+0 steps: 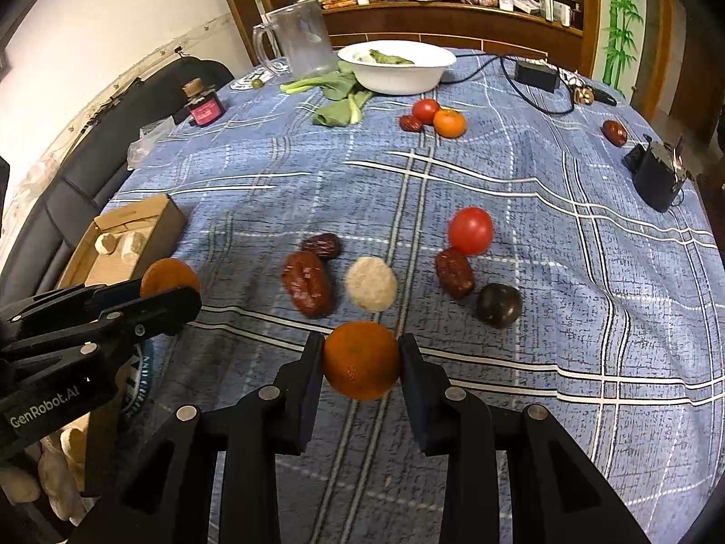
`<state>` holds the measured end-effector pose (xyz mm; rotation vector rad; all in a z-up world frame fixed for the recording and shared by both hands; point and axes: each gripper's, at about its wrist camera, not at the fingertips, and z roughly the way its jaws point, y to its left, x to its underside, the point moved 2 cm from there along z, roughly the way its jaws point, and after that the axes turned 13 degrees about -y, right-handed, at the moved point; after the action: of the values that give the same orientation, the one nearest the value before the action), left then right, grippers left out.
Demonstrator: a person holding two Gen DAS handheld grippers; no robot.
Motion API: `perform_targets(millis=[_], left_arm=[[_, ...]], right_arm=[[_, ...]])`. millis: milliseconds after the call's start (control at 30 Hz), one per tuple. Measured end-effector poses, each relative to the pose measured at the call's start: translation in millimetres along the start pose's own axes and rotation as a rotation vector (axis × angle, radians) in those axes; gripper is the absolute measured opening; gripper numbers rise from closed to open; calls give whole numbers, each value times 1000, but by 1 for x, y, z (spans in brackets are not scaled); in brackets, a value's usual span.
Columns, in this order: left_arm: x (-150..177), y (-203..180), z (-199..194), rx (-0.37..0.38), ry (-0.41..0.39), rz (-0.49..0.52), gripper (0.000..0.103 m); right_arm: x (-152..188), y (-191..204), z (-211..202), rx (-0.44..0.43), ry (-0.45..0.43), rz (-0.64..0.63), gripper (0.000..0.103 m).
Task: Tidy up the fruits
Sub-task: 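Carry both oranges over the cardboard box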
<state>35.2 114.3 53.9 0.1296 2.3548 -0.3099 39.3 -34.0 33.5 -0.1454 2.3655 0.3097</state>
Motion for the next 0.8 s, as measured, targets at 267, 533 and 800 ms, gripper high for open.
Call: perform_targets(millis=[267,533,800], left_arm=[[-1,33,-25,-18,-27,-46,31],[-2,84,-49,-57,-48,-116,31],[2,148,-67,-129,-53,-181,31]], right_arm=[[-8,39,-8,-29,-24,-42,35],[-17,92,-7,-77,-39,-102,35],[-24,156,5,-147,-36,-181,36]])
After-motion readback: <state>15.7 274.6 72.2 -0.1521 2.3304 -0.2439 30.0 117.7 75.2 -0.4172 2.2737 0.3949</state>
